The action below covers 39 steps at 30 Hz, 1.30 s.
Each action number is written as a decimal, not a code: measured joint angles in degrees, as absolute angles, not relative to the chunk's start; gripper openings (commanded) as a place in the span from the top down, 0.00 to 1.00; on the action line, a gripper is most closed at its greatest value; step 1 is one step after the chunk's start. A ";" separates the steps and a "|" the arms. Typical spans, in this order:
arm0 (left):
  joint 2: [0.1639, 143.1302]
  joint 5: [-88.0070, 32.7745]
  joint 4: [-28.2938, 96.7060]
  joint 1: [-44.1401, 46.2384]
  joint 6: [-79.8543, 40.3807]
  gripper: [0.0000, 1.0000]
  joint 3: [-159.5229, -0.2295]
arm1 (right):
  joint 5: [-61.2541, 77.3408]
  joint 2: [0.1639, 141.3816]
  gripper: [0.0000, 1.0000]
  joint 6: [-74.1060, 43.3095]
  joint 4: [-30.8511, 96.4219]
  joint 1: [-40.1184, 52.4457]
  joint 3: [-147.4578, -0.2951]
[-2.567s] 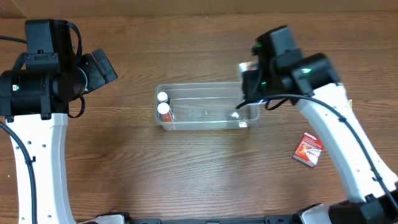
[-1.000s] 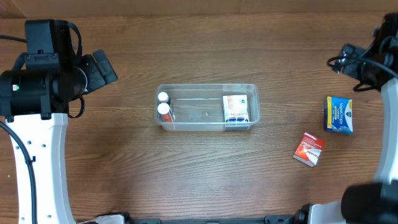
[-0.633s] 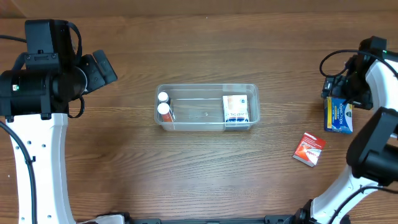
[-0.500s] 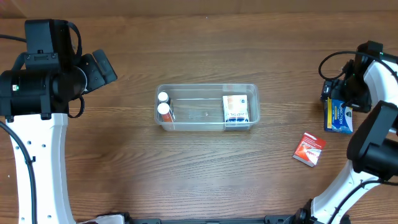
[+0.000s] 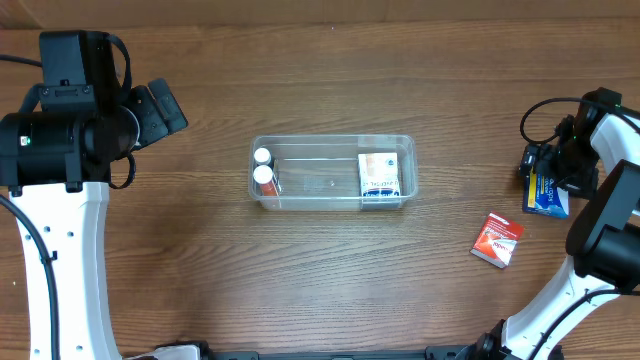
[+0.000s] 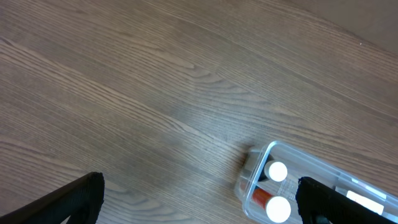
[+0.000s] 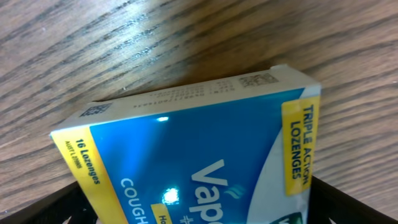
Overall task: Pack container
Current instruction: 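Move the right gripper to the blue VapoDrops box and grasp it, then place the VapoDrops box in the container's middle and release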
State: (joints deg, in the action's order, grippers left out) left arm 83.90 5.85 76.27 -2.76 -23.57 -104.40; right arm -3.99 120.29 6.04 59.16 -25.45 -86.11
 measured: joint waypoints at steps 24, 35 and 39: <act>83.90 5.85 76.27 -2.79 -23.57 0.00 -104.40 | 4.32 108.18 0.37 1.39 66.54 -17.15 -96.29; 83.90 5.87 75.66 -2.79 -23.57 0.00 -104.40 | 6.07 88.47 0.36 -10.24 66.19 23.20 -98.76; 83.90 5.85 75.72 -2.79 -23.53 0.00 -104.40 | 5.74 92.01 0.36 -14.61 65.19 28.05 -97.89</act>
State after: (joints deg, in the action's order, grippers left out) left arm 83.90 5.85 75.72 -2.79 -23.53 -104.40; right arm 5.74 92.01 -14.61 65.19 28.05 -97.89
